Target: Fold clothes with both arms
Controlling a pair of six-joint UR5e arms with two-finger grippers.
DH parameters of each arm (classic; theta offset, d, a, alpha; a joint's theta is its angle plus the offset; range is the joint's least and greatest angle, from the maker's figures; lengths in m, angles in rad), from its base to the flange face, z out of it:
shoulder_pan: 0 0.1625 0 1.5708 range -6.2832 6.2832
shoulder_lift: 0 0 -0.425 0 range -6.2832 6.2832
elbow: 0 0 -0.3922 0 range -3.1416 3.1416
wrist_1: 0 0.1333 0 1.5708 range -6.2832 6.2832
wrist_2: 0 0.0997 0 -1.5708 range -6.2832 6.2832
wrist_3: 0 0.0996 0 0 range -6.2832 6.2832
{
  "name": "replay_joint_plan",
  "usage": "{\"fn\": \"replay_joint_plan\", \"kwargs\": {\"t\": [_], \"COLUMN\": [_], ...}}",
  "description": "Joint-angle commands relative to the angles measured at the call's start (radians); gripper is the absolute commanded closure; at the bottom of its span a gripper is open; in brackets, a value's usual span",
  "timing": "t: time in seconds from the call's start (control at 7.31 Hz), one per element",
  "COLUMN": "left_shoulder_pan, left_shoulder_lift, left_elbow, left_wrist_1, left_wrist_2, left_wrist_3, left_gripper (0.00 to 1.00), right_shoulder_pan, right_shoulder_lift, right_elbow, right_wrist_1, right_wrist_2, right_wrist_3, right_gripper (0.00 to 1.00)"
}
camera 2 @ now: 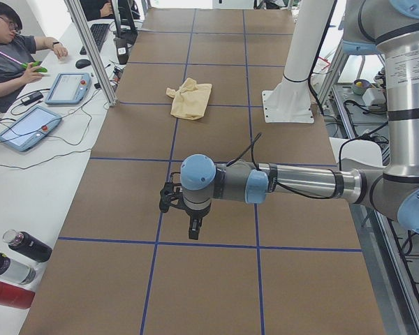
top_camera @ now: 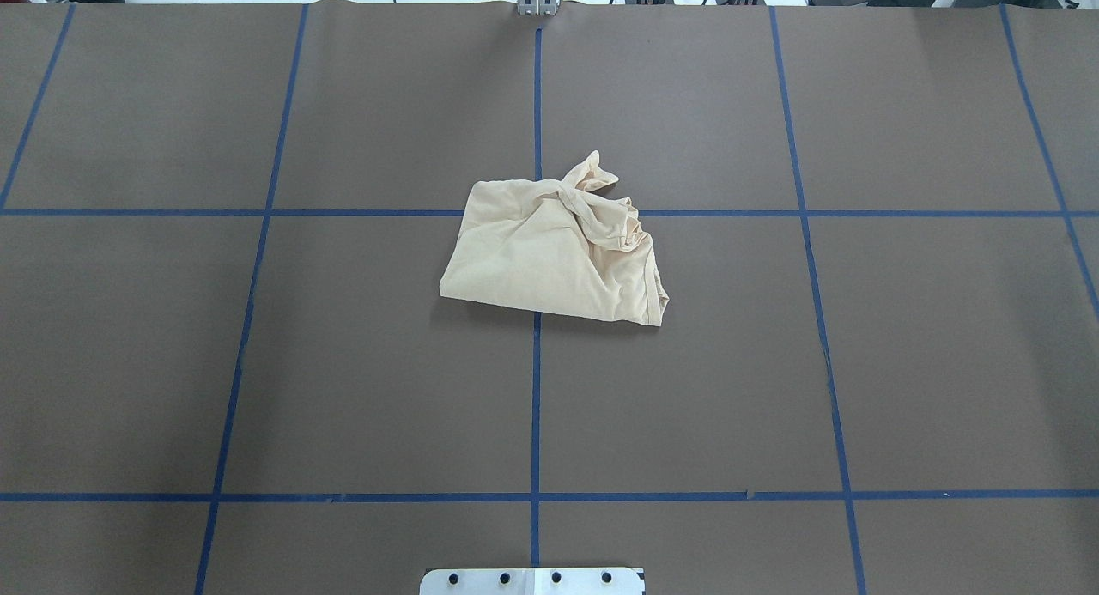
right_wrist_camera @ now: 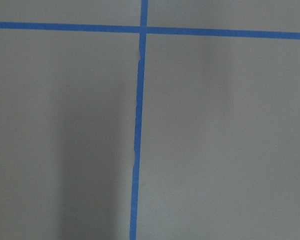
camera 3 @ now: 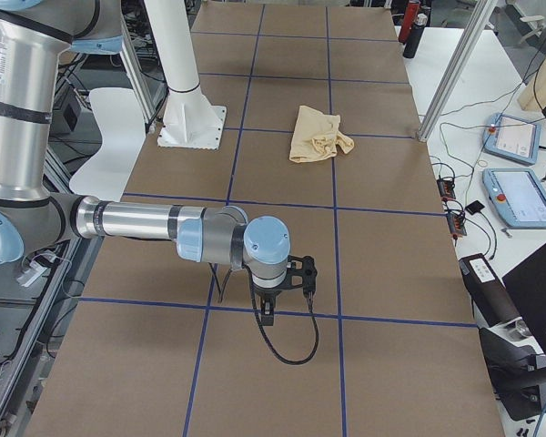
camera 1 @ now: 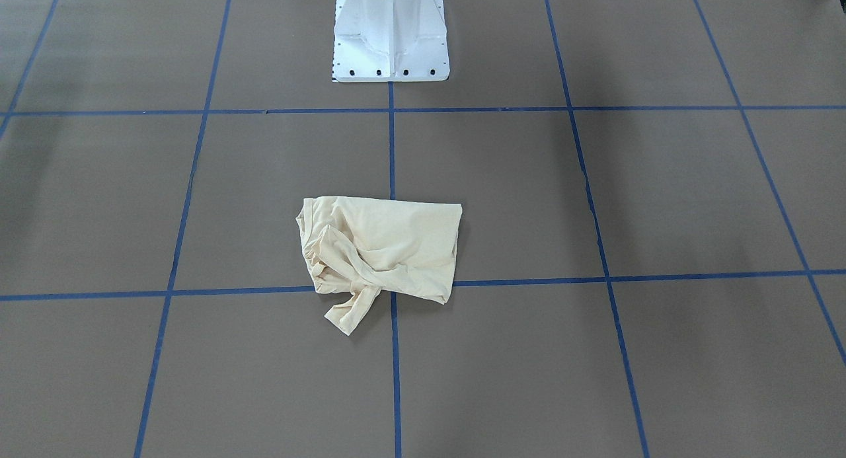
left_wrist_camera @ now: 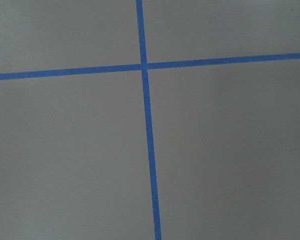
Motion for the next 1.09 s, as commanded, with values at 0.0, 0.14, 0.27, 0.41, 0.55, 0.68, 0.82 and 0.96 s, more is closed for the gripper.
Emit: {"fn": "replay_joint_plan", "kwargs": {"t": [0.0,0.14,0.27,0.41,0.55,0.68,0.82,0.96], "left_shoulder_pan": [-0.001,0.0,0.0,0.0,0.0,0.0,0.0,0.0], "left_shoulder_lift": [0.005,0.014,0.017,0.016,0.017,0.017,0.019,0.019], "left_elbow": [-0.01,-0.012,-0.006,0.003,0.003,0.003,0.003,0.005], "left_wrist_1": [-0.083,-0.093,-0.094,-0.094,-0.094,-0.094,-0.094,-0.094], "left_wrist_2": [0.001,0.004,0.003,0.003,0.003,0.003,0.003,0.003], "left_wrist_3": [0.002,0.006,0.008,0.005,0.0,0.0,0.0,0.0], "left_gripper": [0.0,0.0,0.0,0.0,0.0,0.0,0.0,0.0], "right_shoulder_pan": [-0.001,-0.001,-0.001,-0.001,-0.001,-0.001,-0.001,-0.001], "right_shoulder_lift": [0.0,0.0,0.0,0.0,0.0,0.0,0.0,0.0], "right_elbow": [-0.001,-0.001,-0.001,-0.002,-0.002,-0.006,-0.006,-0.006], "right_wrist_1": [0.0,0.0,0.0,0.0,0.0,0.0,0.0,0.0], "right_wrist_2": [0.0,0.0,0.0,0.0,0.0,0.0,0.0,0.0], "right_wrist_3": [-0.003,-0.003,-0.003,-0.003,-0.002,-0.002,-0.002,-0.003], "right_gripper": [0.0,0.0,0.0,0.0,0.0,0.0,0.0,0.0]}}
